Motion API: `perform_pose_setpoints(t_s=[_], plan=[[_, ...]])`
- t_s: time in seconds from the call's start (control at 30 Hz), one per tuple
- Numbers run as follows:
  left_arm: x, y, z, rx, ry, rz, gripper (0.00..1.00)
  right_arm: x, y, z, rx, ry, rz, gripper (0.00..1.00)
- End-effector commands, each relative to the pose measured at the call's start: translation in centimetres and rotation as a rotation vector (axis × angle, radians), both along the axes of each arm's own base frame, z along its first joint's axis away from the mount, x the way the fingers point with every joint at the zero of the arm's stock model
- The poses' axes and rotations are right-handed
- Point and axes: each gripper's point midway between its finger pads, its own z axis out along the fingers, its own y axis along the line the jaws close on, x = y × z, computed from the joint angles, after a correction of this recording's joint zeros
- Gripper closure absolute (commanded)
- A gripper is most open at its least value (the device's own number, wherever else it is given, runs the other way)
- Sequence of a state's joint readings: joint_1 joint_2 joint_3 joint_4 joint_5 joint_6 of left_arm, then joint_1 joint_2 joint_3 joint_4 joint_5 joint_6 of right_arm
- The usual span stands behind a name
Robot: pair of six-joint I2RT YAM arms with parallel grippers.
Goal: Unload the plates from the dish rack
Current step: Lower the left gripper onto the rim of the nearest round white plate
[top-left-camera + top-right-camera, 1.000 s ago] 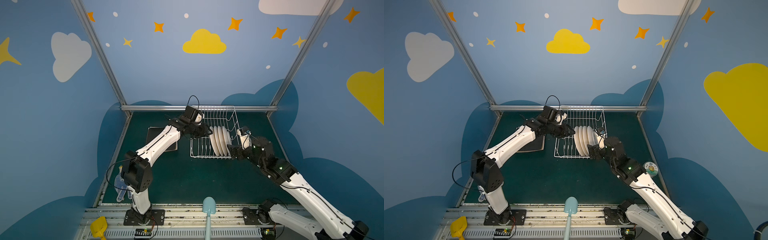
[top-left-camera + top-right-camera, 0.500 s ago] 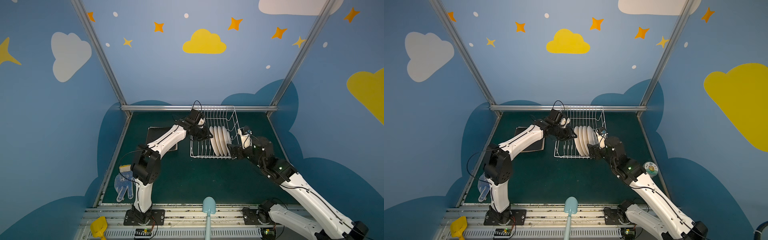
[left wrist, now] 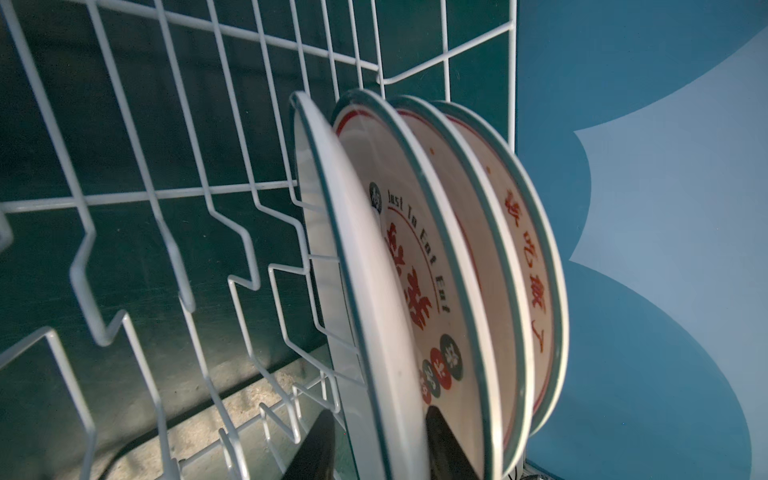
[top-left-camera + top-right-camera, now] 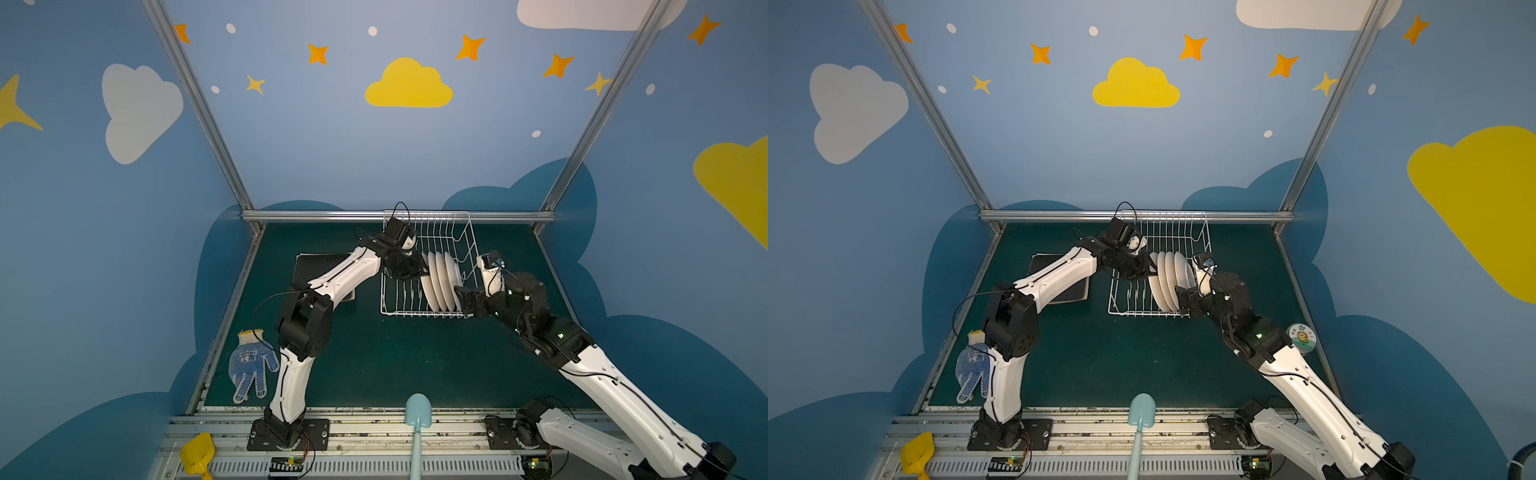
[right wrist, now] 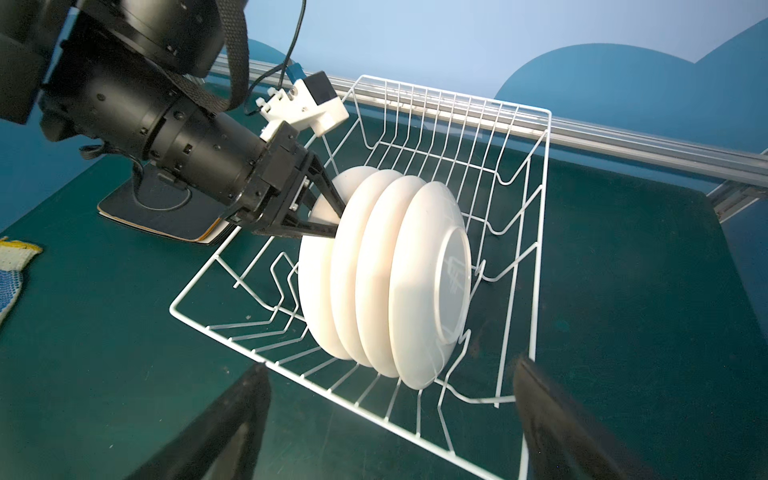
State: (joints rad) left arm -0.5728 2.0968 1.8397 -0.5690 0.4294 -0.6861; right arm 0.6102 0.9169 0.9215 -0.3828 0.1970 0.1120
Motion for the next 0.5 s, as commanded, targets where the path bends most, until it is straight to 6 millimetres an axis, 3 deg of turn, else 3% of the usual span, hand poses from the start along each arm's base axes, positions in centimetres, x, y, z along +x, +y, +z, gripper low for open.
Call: perform_pose_setpoints(t_s=[0.0, 0.47], plan=[[0.0, -0.5, -0.3, 0.003, 0.016, -0.002, 0.63, 0.2, 0.1, 0.1, 0.02, -0.008, -0.001, 0.09], [-0.1, -1.6, -1.9, 0.042, 0.013, -0.014, 0.63, 0.1, 0.1, 0.3, 0.039, -0.012, -0.004, 0.09]])
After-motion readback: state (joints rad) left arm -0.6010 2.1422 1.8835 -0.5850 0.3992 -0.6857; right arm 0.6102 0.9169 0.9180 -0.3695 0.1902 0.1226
